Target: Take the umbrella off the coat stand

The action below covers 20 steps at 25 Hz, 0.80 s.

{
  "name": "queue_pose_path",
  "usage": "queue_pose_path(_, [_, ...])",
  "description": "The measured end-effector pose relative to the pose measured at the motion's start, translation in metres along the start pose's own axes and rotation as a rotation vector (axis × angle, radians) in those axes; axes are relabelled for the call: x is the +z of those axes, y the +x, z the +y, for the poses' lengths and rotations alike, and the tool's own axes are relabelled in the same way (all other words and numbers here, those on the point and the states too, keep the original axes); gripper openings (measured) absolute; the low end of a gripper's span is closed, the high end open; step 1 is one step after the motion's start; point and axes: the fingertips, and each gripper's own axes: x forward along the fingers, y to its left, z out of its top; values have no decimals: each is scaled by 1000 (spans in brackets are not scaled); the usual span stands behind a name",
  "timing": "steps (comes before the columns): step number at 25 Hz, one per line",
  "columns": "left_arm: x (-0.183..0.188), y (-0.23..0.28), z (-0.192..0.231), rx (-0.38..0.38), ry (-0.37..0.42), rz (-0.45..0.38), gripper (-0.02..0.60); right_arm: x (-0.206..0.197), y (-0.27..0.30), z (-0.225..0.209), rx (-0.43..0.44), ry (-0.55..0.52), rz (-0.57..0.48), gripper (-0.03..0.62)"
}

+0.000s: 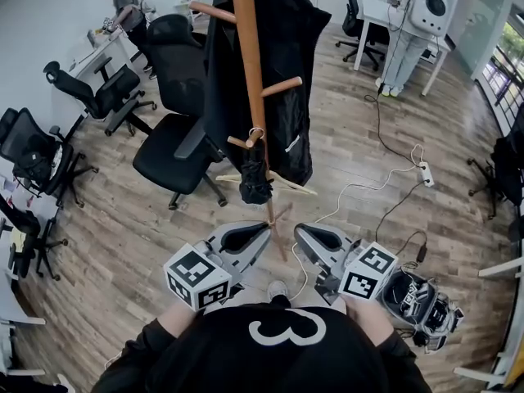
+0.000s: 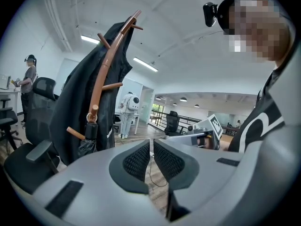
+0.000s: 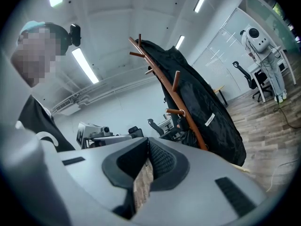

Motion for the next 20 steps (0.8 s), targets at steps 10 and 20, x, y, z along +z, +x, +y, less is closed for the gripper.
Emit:
queue_pose_path(10, [19,24,48,49,20,-45,25,8,11,-36,-37,23,17,26])
queue_pose_path(20, [26,45,88,139,17,-41,208,7,10,-61,-73,66,39,26])
